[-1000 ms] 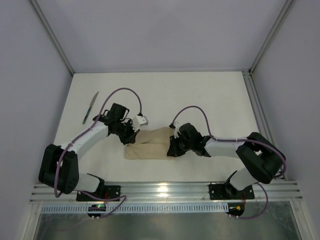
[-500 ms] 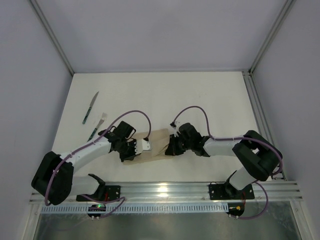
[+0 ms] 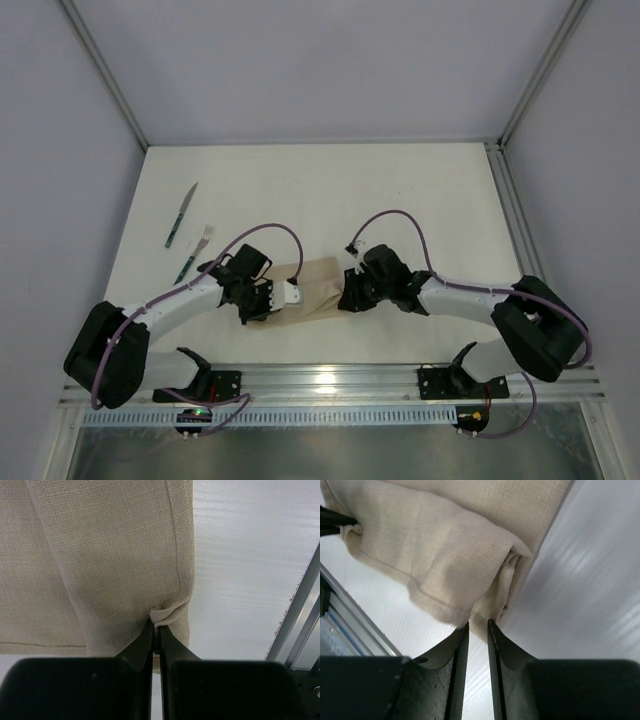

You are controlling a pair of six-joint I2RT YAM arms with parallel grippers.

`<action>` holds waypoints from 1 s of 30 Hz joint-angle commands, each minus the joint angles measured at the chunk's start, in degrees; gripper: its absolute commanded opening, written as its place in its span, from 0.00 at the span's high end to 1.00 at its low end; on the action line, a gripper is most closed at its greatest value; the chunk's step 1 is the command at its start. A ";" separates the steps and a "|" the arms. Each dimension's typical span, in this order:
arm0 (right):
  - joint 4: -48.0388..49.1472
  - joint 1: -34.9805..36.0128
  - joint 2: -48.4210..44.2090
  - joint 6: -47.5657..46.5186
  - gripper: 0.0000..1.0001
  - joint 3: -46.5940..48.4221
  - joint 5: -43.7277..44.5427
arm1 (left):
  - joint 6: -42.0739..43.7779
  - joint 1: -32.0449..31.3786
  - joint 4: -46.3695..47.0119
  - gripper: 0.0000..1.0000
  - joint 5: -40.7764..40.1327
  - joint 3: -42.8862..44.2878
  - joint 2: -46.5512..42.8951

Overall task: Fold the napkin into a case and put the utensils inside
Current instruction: Fold the lower triangle-folded napkin at the center of the board.

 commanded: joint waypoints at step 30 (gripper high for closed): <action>-0.56 1.80 12.56 -6.22 0.92 8.98 -0.65 | -1.84 4.93 -2.41 0.96 5.63 3.41 -0.13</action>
